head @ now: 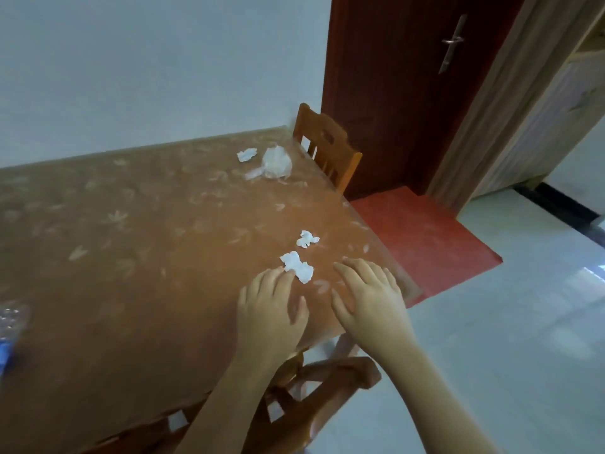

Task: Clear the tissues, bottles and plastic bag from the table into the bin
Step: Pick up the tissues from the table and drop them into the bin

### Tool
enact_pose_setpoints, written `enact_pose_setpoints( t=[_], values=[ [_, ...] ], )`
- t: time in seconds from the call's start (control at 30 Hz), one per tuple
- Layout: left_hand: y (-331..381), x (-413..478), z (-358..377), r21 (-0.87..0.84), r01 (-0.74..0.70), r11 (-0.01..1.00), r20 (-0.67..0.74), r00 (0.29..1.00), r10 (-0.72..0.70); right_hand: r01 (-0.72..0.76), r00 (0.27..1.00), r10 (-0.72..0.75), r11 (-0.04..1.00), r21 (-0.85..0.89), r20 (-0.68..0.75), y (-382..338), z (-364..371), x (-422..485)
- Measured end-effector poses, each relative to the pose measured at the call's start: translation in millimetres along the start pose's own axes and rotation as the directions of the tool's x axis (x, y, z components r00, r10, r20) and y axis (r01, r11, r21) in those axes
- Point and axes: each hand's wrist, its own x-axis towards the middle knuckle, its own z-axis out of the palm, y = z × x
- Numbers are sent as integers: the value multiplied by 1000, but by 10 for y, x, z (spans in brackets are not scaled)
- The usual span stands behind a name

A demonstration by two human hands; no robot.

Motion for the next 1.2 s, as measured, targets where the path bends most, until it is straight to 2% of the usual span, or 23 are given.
enact_pose_setpoints(
  t=[0.2, 0.5, 0.67, 0.8, 0.97, 1.2],
  values=[
    [-200, 432, 505, -8, 110, 994, -21, 994, -110, 61, 992, -68, 996, 69, 105, 434, 528, 576],
    [-369, 646, 1235, -40, 302, 953, 60, 952, -299, 93, 931, -177, 960, 263, 319, 1022, 1480, 1042],
    [-383, 801, 1573, -109, 438, 892, 89, 898, -430, 90, 900, -225, 933, 348, 372, 1263, 2009, 1349],
    [-400, 863, 1809, -71, 512, 856, 176, 851, -495, 119, 849, -299, 911, 395, 435, 1386, 2347, 1471],
    [-455, 875, 1994, -69, 590, 805, 227, 795, -563, 140, 810, -361, 885, 445, 463, 1484, 2638, 1534],
    [-433, 935, 2073, -72, 622, 780, 138, 781, -609, 196, 850, -393, 854, 483, 350, 1504, 2788, 1572]
  ],
)
